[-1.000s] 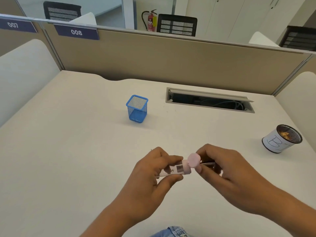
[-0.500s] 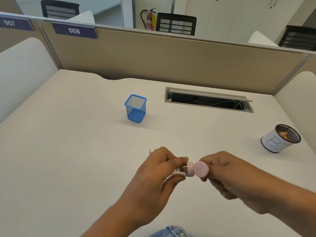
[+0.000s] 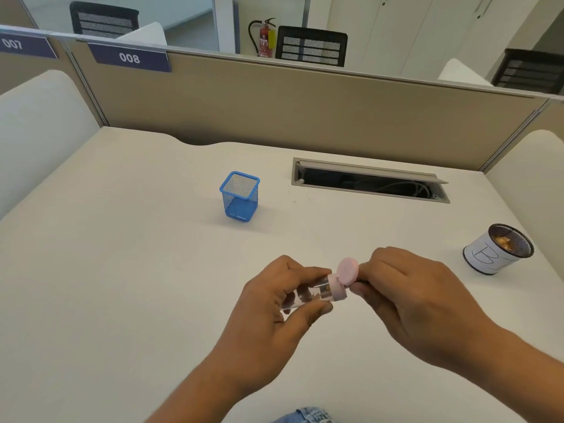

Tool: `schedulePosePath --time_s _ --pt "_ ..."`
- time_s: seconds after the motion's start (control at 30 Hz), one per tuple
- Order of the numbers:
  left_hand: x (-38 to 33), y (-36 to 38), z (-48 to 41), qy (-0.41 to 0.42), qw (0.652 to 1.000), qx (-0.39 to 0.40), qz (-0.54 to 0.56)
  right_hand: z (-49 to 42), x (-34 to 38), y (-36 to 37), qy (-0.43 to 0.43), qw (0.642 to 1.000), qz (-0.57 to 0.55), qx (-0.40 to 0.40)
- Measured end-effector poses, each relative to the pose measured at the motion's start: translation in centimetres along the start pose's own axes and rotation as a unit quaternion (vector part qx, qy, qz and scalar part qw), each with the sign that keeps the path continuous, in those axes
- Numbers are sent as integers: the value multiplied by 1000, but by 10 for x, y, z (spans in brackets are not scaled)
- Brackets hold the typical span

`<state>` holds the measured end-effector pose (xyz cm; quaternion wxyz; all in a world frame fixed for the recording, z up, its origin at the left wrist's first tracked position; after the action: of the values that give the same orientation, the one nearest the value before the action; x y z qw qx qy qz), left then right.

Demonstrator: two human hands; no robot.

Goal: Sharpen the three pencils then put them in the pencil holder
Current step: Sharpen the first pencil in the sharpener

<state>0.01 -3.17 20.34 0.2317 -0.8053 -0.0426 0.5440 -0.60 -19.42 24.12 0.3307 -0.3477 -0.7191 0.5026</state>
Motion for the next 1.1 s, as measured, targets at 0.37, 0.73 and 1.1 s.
schedulePosePath --time_s 0.37,0.73,1.1 --pt "-8 8 7 127 977 18 -167 14 -10 33 396 732 -505 228" --pt "2 2 0 12 1000 22 0 2 1 -4 18 998 15 50" --pt "-16 7 0 166 978 -48 -120 9 -15 16 349 841 -375 172"
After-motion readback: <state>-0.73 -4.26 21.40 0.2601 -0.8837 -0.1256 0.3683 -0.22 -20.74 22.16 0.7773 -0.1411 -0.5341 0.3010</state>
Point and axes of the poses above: each hand's wrist, its own z-axis away from the middle knuckle, its own y-axis out of the palm, x = y × z, the point moved 6 cm from there along -z, towards the middle knuckle, and after that the axes turned 2 degrees about y, right-handed, at the moved point
